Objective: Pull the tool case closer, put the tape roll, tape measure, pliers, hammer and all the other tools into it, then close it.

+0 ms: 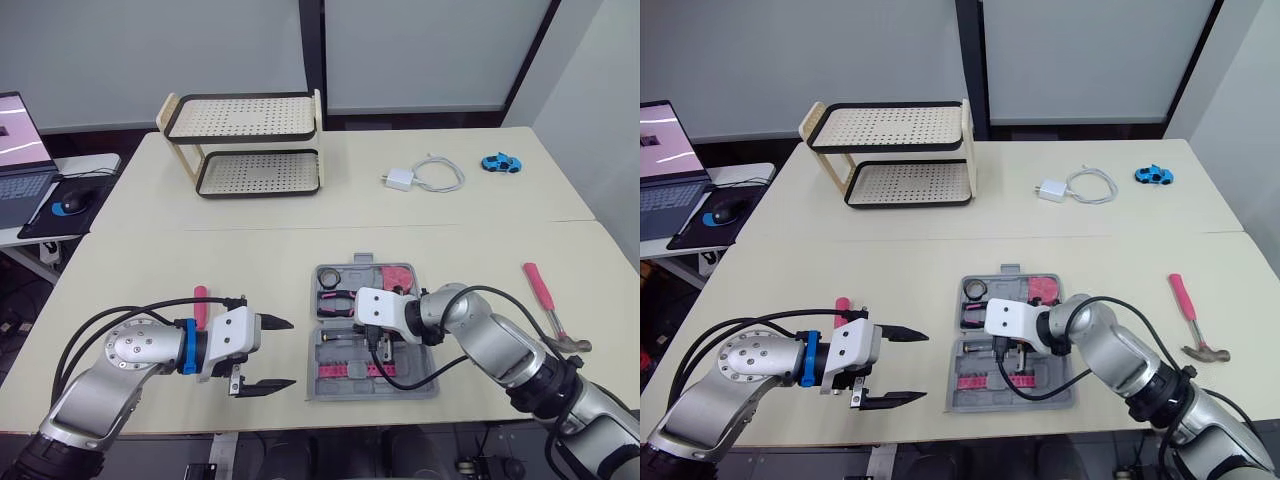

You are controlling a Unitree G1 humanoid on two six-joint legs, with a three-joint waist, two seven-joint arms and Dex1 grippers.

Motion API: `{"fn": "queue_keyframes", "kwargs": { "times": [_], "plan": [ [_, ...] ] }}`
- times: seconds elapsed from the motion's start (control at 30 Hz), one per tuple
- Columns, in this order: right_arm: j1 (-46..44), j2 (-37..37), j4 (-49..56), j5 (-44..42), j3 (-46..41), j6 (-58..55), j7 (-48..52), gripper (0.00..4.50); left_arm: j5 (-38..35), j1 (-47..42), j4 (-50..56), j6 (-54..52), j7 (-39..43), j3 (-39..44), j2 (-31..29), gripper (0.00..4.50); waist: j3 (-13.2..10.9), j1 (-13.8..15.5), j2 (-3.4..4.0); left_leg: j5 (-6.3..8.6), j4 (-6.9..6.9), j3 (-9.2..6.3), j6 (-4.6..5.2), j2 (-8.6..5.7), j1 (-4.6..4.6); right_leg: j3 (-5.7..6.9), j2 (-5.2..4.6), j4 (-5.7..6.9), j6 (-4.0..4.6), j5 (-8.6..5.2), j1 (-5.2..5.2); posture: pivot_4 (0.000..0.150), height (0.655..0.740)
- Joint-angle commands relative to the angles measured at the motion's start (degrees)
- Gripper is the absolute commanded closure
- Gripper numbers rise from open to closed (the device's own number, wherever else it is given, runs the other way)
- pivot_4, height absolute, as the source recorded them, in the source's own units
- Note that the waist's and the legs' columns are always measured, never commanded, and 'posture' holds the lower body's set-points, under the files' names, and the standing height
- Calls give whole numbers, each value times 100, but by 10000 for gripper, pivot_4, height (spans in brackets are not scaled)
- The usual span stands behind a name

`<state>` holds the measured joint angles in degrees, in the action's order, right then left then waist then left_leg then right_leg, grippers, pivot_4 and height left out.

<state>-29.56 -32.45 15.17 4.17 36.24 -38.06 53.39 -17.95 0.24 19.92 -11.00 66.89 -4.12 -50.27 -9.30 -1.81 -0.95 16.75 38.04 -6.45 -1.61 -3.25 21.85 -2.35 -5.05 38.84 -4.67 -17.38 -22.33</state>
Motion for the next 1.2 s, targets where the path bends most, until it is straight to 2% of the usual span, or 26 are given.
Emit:
{"fn": "queue_keyframes", "kwargs": {
  "times": [0.03, 0.33, 0.57, 0.7, 1.0, 1.2],
  "plan": [
    [39, 36, -39, 135, 43, 167, -35, 44425, -124, -48, 187, -34, -18, 139, -15, 0, 0, 0, 0, 0, 0, 0, 0, 0, 0, 0, 0, 0, 0, 0, 0, 1500, 7400],
    [132, 131, -456, 366, 138, 231, -69, 44425, -136, -35, 192, -69, -13, 175, -13, 0, 1, 0, 0, 0, 0, 0, 0, 1, -2, 0, 0, 0, 0, 0, 0, 1500, 7400],
    [204, 188, -544, 313, 56, -138, 36, 44425, -141, 9, 184, -42, -11, 194, -6, 0, 3, 1, -1, 0, 0, 0, 0, 1, -7, 0, 1, 0, 0, 0, 4, 1500, 7400],
    [231, 191, -428, 226, -50, 258, 98, 44425, -155, 59, 200, -47, -29, 211, 5, 0, 3, 1, -1, 0, 0, 0, 0, 0, -7, 0, 0, 0, 0, 0, 4, 1500, 7400],
    [348, 144, 625, -560, -1012, 158, 249, 44425, -450, 157, 102, -252, -189, 564, 57, 0, 2, 4, 0, 0, 0, -2, 0, 1, -3, -1, 0, 0, 0, 0, 2, 1500, 7400],
    [957, -343, 1511, -1007, -2252, 336, -6, 44425, -680, 338, -125, -415, -580, 1298, 154, 0, 1, 26, -1, 1, -1, -4, 1, -1, -1, 1, -3, -5, 0, 0, 3, 1500, 7400]
  ]
}}
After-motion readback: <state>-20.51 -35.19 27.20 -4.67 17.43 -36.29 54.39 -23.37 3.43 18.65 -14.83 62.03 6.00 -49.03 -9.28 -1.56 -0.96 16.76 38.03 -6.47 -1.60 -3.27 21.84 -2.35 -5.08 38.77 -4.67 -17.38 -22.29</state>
